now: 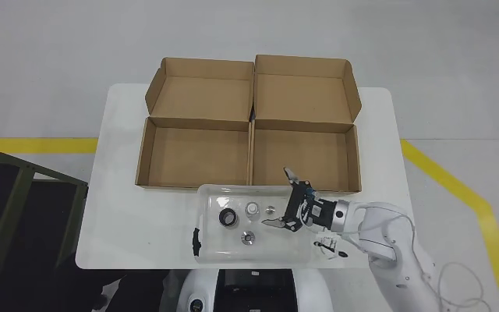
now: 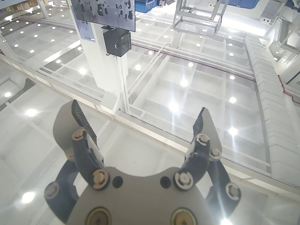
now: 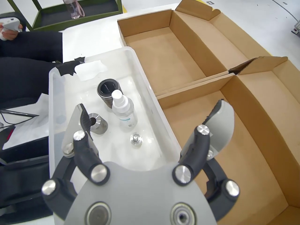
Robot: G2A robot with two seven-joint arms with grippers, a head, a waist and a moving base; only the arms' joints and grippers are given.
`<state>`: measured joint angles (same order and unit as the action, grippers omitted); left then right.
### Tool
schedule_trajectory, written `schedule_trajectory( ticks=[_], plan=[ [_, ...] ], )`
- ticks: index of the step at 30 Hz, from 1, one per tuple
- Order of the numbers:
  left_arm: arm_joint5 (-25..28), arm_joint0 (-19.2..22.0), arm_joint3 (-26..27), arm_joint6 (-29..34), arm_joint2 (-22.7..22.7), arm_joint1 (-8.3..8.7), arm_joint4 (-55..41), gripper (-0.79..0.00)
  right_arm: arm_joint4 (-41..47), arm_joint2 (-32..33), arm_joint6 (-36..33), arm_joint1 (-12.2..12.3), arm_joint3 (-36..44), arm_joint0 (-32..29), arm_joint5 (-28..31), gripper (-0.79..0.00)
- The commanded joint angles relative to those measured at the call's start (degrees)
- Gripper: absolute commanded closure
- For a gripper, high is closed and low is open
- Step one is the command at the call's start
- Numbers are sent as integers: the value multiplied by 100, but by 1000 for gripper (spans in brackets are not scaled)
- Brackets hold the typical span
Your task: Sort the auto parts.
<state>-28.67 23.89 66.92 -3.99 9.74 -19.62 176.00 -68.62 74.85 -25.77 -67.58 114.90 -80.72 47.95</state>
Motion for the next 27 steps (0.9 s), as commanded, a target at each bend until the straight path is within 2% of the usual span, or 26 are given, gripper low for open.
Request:
schedule_trajectory(
  ticks=[1, 16, 27],
  plan=[
    [0, 0, 0, 0, 0, 0, 0, -785, 7, 6, 10, 0, -2, -4, 0, -785],
    [0, 0, 0, 0, 0, 0, 0, -785, -16, -33, 11, 1, 21, -6, 29, -785],
    [0, 0, 0, 0, 0, 0, 0, -785, -378, -751, -749, 53, 133, 461, 652, -785]
  ],
)
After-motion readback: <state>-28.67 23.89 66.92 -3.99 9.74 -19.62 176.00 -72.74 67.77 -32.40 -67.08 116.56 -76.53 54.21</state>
